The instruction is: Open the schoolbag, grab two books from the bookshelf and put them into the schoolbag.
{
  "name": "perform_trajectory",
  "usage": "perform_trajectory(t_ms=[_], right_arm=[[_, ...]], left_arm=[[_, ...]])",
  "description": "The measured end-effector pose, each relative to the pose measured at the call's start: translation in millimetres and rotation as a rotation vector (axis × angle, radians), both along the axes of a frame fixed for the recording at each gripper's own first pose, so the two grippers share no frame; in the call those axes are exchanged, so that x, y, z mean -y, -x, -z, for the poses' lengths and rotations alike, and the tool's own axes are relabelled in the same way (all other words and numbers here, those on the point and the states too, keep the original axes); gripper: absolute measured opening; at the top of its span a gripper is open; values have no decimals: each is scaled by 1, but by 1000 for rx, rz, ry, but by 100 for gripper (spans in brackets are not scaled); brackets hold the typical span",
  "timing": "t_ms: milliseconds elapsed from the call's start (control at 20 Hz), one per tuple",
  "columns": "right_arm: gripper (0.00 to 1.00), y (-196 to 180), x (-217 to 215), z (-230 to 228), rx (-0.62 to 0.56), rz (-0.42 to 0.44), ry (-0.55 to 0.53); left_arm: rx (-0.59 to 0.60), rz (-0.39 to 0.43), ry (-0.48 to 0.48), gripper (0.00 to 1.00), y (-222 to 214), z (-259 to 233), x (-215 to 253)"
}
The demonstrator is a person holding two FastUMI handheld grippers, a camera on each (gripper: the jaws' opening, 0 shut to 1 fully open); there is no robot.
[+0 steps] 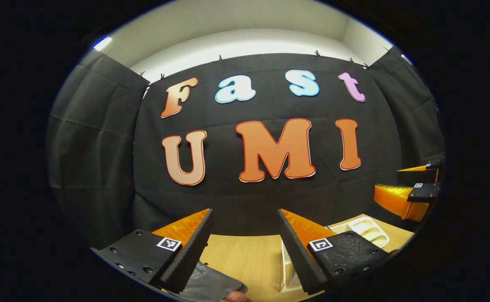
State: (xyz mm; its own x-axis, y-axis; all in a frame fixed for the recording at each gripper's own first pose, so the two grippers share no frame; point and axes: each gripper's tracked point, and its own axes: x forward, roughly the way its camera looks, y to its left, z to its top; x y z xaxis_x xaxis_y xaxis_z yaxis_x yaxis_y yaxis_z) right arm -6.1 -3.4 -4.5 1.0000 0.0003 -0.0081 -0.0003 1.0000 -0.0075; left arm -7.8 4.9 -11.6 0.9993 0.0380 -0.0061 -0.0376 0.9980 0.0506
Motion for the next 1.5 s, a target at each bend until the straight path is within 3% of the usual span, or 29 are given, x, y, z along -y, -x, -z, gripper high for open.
perform_trajectory(t_ms=[300, 700, 1500], right_arm=[[97, 4, 4, 3, -9, 4, 1], [97, 7, 27, 11, -25, 33, 11], [97, 2, 53, 32, -53, -20, 24]], left_arm=[[-29, -33, -65, 94, 1, 18, -7], [-171, -96, -260, 94, 9, 97, -36], [-491, -96, -671, 95, 57, 262, -57]])
